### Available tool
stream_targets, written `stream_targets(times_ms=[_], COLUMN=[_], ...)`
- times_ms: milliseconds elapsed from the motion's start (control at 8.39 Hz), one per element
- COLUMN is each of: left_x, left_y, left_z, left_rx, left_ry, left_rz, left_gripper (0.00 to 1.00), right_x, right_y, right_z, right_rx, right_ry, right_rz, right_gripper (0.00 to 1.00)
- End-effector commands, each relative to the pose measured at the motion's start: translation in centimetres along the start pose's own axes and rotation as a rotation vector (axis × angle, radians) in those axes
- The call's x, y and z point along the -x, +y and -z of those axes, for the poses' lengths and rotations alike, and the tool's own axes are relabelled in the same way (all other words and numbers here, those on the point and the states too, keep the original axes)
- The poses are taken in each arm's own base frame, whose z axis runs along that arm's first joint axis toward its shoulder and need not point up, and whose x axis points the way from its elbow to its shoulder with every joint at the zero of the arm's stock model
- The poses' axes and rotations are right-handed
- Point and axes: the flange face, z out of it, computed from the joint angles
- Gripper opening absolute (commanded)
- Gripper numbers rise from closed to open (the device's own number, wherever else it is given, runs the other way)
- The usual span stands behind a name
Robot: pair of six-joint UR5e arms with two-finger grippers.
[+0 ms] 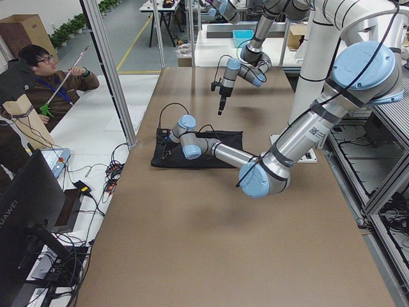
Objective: Fold clothes
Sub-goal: 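Release and raise the left gripper while the right gripper moves over the shirt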
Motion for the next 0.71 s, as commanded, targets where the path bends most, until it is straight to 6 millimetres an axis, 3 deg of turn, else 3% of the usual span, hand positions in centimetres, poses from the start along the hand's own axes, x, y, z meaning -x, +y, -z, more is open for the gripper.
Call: stream_targets(times_ms=[0,119,357,596], left_x=[1.5,5.5,9.1,10.3], left_y=[-0.5,-1.0,-0.2,-0.7], left_z=[1.3,2.6,6.1,7.6], left_rx=[0.047,0.074,0.07,0.081], left_ry=[0.026,0.023,0.042,0.058], left_rz=[-0.005,-0.031,-0.083,-0.08], left_gripper=[1.0,1.0,1.0,1.0], right_x=[4.6,5.5,4.7,2.9], right_y=[-2.1,-3.7,-7.2,-8.8], right_z=[-3.5,-5.6,-10.6,-16.0], right_rx=[-0.049,-0.074,-0.113,-0.133], right_ry=[0.147,0.172,0.15,0.125], right_rz=[0.062,0.105,0.13,0.127], right_gripper=[0.94,0.94,0.94,0.94])
